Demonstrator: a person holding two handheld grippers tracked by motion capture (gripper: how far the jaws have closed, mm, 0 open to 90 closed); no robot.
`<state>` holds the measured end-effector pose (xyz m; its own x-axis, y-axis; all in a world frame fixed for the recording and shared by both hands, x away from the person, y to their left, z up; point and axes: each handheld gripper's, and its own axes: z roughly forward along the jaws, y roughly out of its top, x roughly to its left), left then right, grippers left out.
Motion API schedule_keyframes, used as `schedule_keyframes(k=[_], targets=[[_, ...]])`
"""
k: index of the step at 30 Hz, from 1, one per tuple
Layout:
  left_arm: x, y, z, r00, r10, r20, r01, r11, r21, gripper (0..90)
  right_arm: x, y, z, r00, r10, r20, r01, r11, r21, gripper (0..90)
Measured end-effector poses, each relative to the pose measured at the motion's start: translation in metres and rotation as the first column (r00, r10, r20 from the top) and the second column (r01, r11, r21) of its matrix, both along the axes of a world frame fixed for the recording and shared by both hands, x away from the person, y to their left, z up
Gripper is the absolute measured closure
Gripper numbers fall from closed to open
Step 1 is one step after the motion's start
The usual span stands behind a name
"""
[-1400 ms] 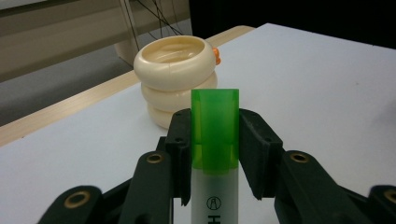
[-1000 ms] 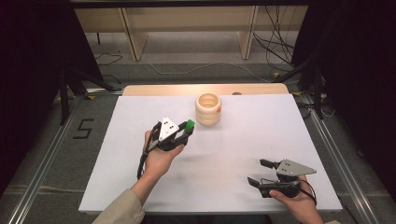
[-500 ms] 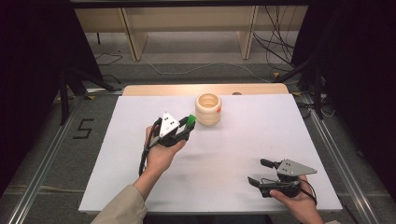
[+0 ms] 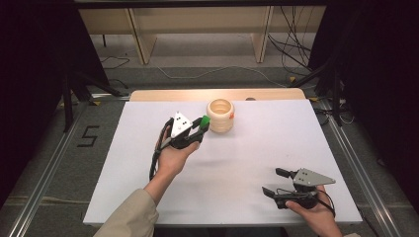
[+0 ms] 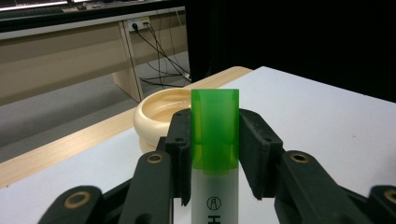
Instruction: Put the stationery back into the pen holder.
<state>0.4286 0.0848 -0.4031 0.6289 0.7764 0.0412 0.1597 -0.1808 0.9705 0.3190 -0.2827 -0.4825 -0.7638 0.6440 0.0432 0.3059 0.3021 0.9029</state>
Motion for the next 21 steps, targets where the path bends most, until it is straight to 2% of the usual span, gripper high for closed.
schedule_keyframes(k=[7, 12, 15, 21], targets=[[0.006, -0.003, 0.004, 0.9999, 0.010, 0.014, -0.010, 0.9999, -0.014, 66.9, 0.000, 0.000, 0.000, 1.0000, 0.000, 0.000, 0.000, 1.0000, 0.000, 16.2], [0.009, -0.005, 0.008, 0.9986, 0.012, 0.051, -0.012, 0.9999, -0.001, 66.9, 0.000, 0.000, 0.000, 1.0000, -0.002, -0.001, 0.002, 1.0000, 0.002, 16.2], [0.010, -0.006, 0.009, 0.9983, 0.017, 0.056, -0.016, 0.9997, -0.016, 67.0, 0.000, 0.000, 0.000, 1.0000, 0.000, 0.000, 0.000, 1.0000, 0.001, 16.3], [0.014, -0.009, 0.009, 0.9978, 0.017, 0.065, -0.016, 0.9997, -0.019, 67.0, 0.000, 0.000, 0.000, 1.0000, -0.001, -0.002, 0.001, 1.0000, 0.002, 16.2]])
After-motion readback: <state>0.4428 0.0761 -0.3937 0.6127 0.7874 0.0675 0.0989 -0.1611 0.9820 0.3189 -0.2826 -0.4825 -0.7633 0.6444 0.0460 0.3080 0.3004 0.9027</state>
